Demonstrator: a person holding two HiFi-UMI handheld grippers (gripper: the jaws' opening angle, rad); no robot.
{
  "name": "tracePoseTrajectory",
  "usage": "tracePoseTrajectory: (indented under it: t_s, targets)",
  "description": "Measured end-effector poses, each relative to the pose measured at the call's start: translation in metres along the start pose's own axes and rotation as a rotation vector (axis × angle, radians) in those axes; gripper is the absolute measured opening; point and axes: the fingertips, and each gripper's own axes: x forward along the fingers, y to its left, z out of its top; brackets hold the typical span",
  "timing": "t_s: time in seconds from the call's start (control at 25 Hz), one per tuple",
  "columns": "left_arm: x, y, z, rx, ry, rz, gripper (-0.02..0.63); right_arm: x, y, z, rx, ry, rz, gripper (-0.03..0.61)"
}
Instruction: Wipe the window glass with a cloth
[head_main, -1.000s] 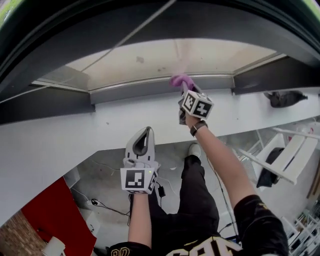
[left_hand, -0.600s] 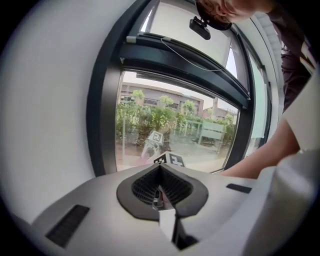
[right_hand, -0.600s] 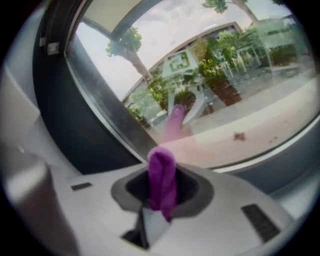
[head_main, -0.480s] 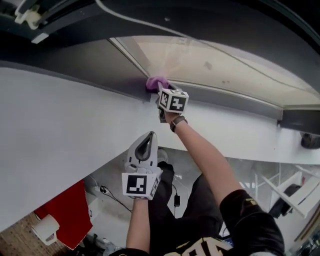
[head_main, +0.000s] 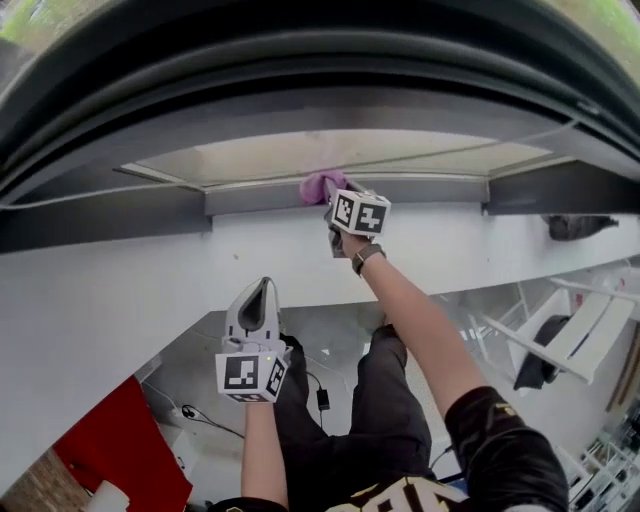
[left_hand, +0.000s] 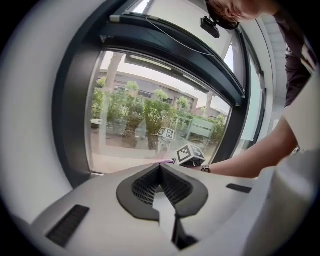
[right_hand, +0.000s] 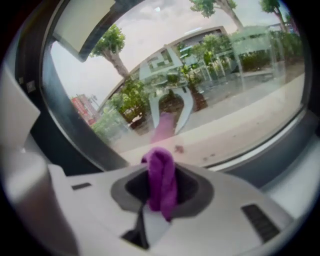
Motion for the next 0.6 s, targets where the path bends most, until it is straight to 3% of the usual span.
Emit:
tracePoseTrajectory:
  t_s: [0.16, 0.36, 0.48, 0.6]
  targets:
    - [0.043, -0.075, -0.009, 0.018, -0.001, -0.082, 0.009, -0.063, -0.134, 0.037, 0.053, -0.065, -0.122, 0.08]
    - [0.074, -0.157, -0.021, 0.064, 0.0, -0.124, 0.009, -0.149, -0.32, 0.074, 0.396, -0.215, -0.41, 0.078]
    - [0.077, -0.19, -0.025, 0.062, 0.002, -0.116, 0.009, -0.183, -0.372, 0.096, 0.461, -0.263, -0.447, 0.08]
    - [0.068, -0.214, -0.026, 0.04, 0.015, -0.097, 0.009, -0.206, -0.368, 0.099, 0.426, -0.24, -0.4, 0.08]
